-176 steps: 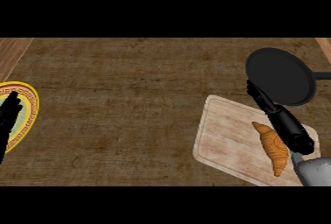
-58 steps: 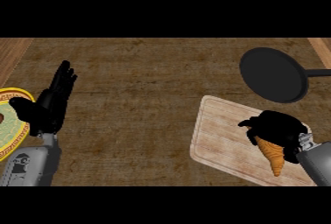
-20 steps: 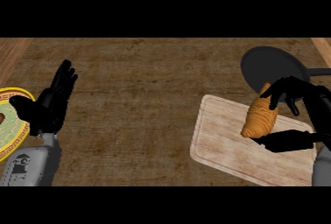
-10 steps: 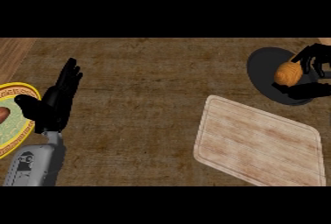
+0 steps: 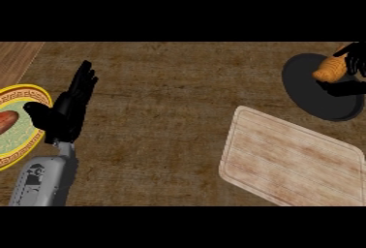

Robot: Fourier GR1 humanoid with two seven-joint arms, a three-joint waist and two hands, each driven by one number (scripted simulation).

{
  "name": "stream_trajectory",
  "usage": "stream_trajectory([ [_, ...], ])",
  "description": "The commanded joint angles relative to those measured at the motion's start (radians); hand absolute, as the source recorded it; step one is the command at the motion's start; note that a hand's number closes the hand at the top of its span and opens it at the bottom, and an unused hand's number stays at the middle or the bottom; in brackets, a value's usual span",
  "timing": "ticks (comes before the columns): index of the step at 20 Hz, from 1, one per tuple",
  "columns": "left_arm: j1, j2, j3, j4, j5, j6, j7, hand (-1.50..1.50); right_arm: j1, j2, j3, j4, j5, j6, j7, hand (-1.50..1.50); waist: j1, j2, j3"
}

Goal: Pick the croissant from the cutting board and place it in the pan

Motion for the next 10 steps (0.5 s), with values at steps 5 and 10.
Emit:
stream_trajectory([
  [5, -0.041, 0.022, 0.003, 0.005, 0.002, -0.020, 0.021, 0.00, -0.096, -0.002, -0.050, 0.312, -0.013, -0.066, -0.058, 1.50, 0.024, 0.009, 0.002],
  [10, -0.032, -0.006, -0.026, 0.009, -0.023, -0.001, -0.004, 0.00, -0.110, -0.068, -0.053, 0.442, -0.033, 0.194, -0.067, -1.50, 0.025, 0.017, 0.004],
])
